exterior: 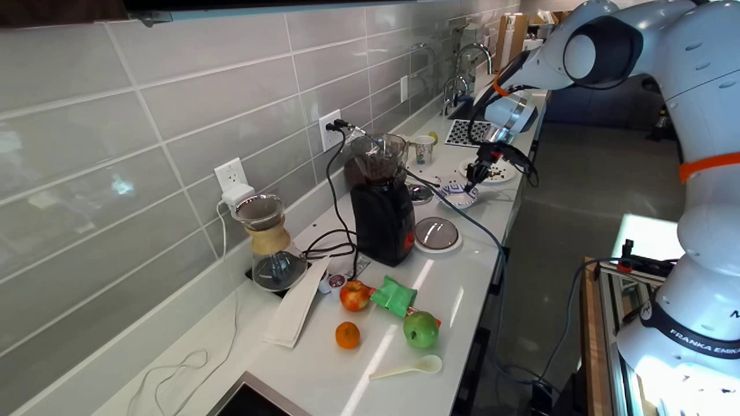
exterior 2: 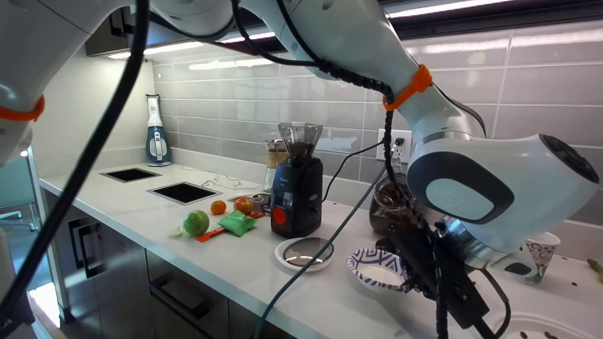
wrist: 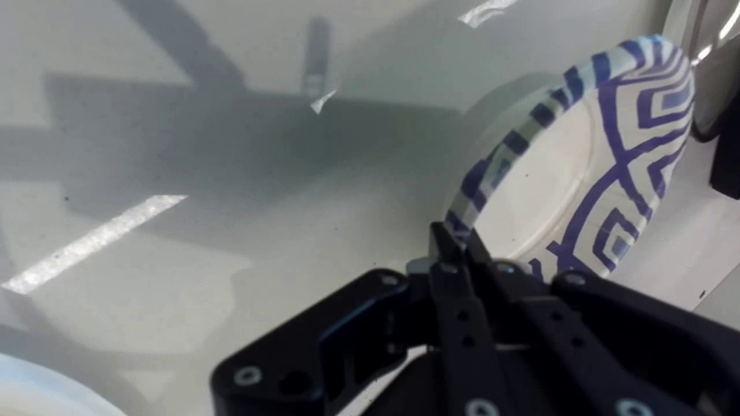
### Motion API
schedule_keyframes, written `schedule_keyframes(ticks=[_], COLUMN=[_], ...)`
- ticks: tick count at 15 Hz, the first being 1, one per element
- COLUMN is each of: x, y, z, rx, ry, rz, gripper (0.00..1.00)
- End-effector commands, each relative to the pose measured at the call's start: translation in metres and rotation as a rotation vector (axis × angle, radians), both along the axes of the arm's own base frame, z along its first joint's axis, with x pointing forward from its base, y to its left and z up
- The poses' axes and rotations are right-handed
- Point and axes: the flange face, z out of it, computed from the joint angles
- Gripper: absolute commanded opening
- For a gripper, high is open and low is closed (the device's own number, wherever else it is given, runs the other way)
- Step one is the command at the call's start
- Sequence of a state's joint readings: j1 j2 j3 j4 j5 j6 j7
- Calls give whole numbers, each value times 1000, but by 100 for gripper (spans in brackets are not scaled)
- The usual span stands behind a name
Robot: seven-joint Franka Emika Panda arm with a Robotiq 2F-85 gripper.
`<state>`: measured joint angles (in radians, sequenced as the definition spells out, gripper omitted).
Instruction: Pour the coffee beans on the plate into the coffee making machine
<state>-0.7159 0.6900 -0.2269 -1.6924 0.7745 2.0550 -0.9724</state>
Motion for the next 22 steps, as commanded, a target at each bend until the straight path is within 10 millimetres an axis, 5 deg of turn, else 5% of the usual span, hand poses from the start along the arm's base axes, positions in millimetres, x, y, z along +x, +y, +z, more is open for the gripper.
schedule_keyframes(ticks=[1, 2, 6, 11, 15, 22], x=[3, 3, 8, 17, 18, 17], y=[-6, -5, 0, 2, 10, 57], z=[-9, -10, -1, 36, 82, 157], rx=[-2, 2, 5, -58, -48, -46], ry=[54, 62, 73, 69, 53, 103], rz=[-11, -12, -4, 19, 56, 173], gripper=[10, 29, 59, 96, 100, 100])
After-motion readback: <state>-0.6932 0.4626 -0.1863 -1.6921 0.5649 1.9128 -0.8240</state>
